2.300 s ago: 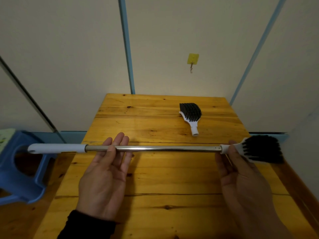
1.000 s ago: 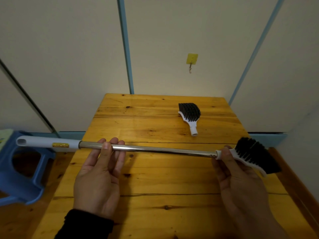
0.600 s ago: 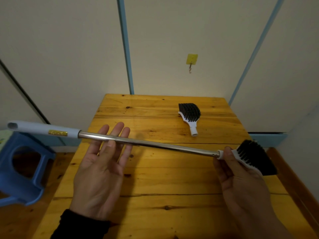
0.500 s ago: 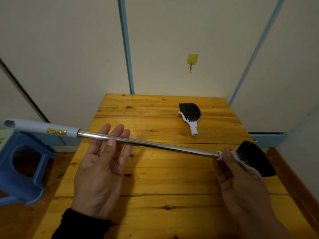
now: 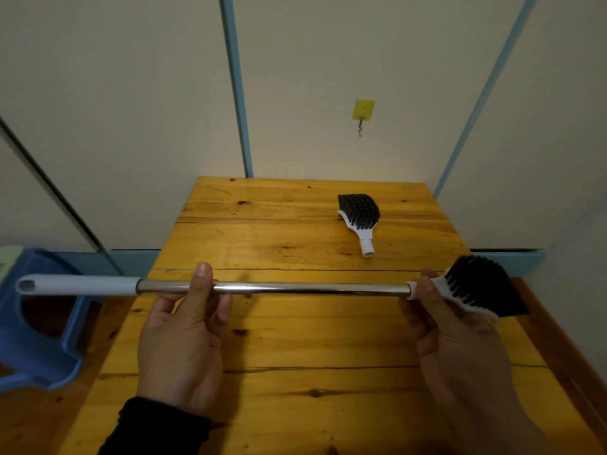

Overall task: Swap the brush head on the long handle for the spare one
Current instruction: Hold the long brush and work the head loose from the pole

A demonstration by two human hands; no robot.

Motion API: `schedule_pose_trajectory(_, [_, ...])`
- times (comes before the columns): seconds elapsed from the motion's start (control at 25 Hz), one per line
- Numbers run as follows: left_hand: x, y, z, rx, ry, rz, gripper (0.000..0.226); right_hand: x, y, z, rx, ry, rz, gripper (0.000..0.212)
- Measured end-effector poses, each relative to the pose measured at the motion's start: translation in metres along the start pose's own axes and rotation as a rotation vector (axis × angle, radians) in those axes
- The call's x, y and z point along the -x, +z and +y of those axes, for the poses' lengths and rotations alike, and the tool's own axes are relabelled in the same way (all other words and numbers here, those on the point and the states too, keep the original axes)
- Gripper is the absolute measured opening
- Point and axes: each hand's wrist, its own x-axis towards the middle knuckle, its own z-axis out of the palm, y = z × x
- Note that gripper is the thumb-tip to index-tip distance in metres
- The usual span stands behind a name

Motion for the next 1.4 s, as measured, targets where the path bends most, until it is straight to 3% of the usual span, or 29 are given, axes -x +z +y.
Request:
schedule_pose_trajectory(0.12, [-0.001, 0.002, -0.002, -0.04, -0.068, -0.009, 0.02, 0.001, -0.001, 0.0, 0.018, -0.011, 0.009, 0.03])
schedule_pose_trajectory(0.28, [0.002, 0.006, 0.002, 0.001, -0.113, -0.081, 0.034, -0.002, -0.004, 0.001, 0.023, 0.008, 0.04, 0.04])
schedule_pose_trajectory(0.44, [0.003, 0.008, 0.002, 0.026, -0.077, -0.084, 0.036, -0.003, -0.005, 0.002, -0.019, 0.035, 0.036, 0.023])
schedule_pose_trajectory(0.6, [-0.002, 0.002, -0.004, 0.029, -0.063, -0.006, 0.043, -0.001, -0.002, 0.003, -0.026, 0.041, 0.012, 0.023])
schedule_pose_trajectory(0.88, [-0.002, 0.001, -0.006, -0.071, -0.065, -0.007, 0.011, -0.001, -0.002, 0.002, -0.038, 0.024, 0.019, 0.034])
schedule_pose_trajectory(1.12, [-0.002, 0.005, 0.001, -0.023, -0.104, -0.06, 0.03, -0.001, -0.003, 0.002, -0.043, 0.024, 0.023, 0.04])
schedule_pose_trajectory(1.4, [-0.005, 0.001, -0.004, 0.005, -0.068, -0.031, 0.021, 0.001, -0.001, 0.003, -0.04, 0.036, 0.001, 0.027])
